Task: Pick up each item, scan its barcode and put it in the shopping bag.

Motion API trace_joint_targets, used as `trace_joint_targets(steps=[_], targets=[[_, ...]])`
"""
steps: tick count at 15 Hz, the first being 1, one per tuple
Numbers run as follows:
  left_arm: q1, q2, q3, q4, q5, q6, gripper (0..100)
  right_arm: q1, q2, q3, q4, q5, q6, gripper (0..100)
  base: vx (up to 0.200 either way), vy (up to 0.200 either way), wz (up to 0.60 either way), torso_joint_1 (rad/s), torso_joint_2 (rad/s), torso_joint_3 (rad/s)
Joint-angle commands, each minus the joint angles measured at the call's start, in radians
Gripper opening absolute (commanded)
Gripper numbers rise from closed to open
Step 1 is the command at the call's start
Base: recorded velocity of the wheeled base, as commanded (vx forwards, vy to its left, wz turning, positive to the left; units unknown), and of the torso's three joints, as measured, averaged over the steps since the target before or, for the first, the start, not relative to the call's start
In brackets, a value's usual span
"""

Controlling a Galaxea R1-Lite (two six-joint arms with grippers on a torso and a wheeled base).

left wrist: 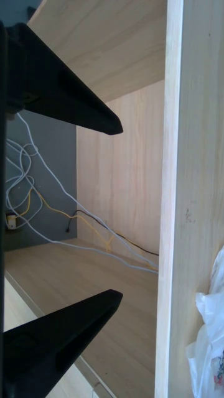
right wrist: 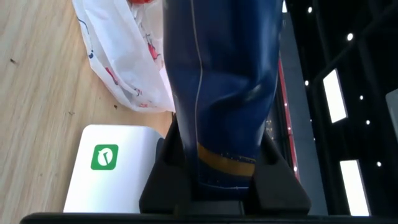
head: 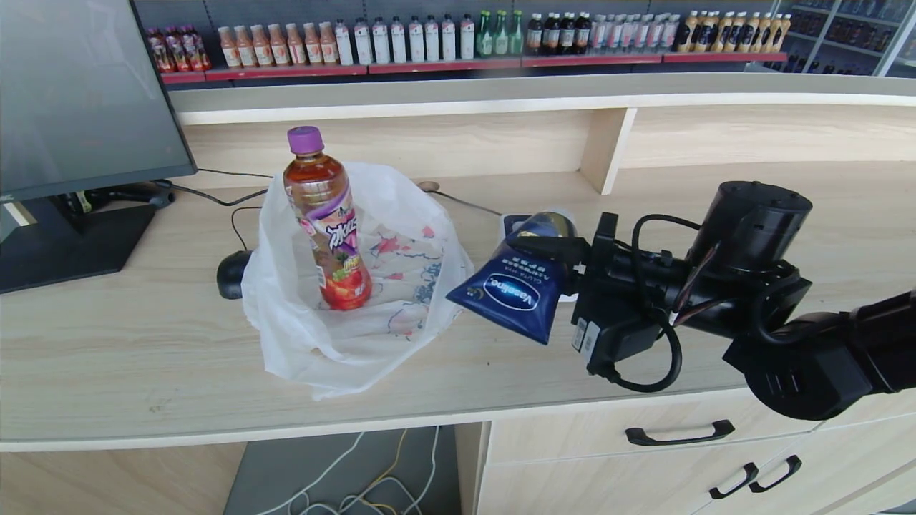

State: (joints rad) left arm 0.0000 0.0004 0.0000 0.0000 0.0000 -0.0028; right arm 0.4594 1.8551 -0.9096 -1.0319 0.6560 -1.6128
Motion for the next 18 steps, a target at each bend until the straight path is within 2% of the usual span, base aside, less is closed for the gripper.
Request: trace_joint_targets(steps=[1, 18], targets=[[0.0, 0.0, 0.0, 0.0, 0.0, 0.0, 100, 0.001, -0.004, 0.0, 0.0, 0.001, 0.001, 0, 0.0, 0.0, 0.0, 0.0, 0.0, 0.0], [0.0, 0.001, 0.0, 0.0, 0.0, 0.0, 100, 0.004, 0.003, 0.011, -0.002, 0.001, -0.012, 0, 0.0, 0.0, 0.0, 0.0, 0.0, 0.0]])
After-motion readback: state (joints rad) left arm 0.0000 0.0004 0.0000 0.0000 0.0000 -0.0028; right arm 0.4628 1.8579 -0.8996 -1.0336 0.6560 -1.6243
